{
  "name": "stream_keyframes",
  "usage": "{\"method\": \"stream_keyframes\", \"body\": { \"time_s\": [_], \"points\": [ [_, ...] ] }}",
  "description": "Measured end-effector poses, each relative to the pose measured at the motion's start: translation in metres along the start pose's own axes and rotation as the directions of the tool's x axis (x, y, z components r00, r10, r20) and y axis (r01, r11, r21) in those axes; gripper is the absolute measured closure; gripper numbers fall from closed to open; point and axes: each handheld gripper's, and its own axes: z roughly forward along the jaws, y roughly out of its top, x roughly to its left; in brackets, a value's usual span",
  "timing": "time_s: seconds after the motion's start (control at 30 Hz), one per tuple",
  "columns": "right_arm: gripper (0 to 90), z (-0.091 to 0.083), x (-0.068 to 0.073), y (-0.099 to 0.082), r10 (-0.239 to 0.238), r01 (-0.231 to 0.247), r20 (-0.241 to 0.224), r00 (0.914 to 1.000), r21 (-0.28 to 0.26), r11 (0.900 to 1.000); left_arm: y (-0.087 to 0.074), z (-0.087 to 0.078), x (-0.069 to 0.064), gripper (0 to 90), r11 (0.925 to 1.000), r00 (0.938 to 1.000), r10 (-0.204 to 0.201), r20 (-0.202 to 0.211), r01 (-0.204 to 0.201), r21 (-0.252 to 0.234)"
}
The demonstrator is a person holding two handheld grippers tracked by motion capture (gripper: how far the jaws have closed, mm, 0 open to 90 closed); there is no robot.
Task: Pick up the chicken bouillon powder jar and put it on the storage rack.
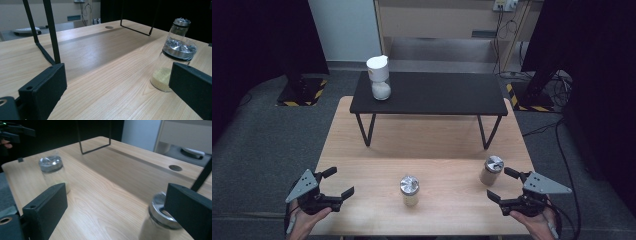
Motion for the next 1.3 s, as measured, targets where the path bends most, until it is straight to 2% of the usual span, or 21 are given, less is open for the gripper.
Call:
{"method": "stream_keyframes", "body": {
  "time_s": [0.43, 0.77, 1.3],
  "points": [
    [5.5, 0.026, -0.001, 0.019, -0.048, 0.049, -0.094, 0.9944, 0.004, 0.9988, 0.000, 0.000, 0.000, 0.3, 1.0000, 1.0000, 0.001, 0.001, -0.001, 0.000],
    [5.4, 0.057, 0.003, 0.034, -0.092, 0.095, -0.183, 0.9787, 0.007, 0.9954, 0.001, 0.000, 0.000, 0.3, 1.0000, 1.0000, 0.006, 0.002, -0.006, 0.003],
    [5.2, 0.095, 0.009, 0.042, -0.114, 0.118, -0.284, 0.9520, -0.003, 0.9930, 0.001, 0.000, 0.000, 0.3, 0.9999, 0.9999, 0.010, 0.004, -0.011, 0.005]
  ]
}}
